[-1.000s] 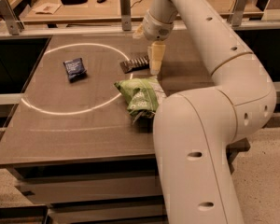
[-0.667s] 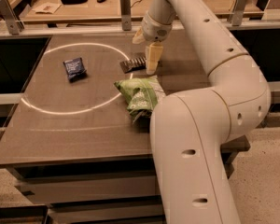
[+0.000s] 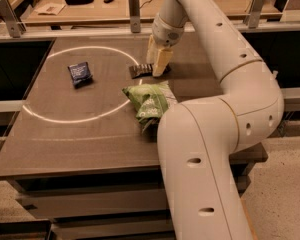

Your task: Move rxbar chocolate near green jalapeno chip bag

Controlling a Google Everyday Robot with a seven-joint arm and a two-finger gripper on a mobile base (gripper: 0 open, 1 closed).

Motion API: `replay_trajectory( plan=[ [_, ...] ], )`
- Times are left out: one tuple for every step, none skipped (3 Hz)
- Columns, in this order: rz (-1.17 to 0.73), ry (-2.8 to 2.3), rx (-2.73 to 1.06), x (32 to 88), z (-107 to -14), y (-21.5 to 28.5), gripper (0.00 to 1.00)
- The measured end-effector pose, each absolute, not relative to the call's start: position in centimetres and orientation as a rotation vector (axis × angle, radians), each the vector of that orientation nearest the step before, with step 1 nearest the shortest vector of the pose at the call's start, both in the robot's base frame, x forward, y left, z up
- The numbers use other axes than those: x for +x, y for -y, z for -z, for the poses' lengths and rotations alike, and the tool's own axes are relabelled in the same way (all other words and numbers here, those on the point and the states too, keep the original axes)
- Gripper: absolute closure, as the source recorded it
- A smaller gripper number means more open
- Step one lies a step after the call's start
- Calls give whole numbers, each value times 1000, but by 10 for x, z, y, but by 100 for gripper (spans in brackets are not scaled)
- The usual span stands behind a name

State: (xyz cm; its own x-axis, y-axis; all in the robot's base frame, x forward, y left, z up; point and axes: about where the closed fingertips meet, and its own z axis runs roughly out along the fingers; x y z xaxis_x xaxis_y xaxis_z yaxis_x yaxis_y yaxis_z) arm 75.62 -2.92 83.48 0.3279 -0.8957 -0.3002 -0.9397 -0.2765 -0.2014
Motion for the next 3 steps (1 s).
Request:
replay_trajectory(
  plan=[
    [-181,-1635,-2259,756,-836,29,87],
    [-205,-1649,-2235,755,-834,37,100],
    [-233,-1669,-2195,751,-840,48,100]
  ],
)
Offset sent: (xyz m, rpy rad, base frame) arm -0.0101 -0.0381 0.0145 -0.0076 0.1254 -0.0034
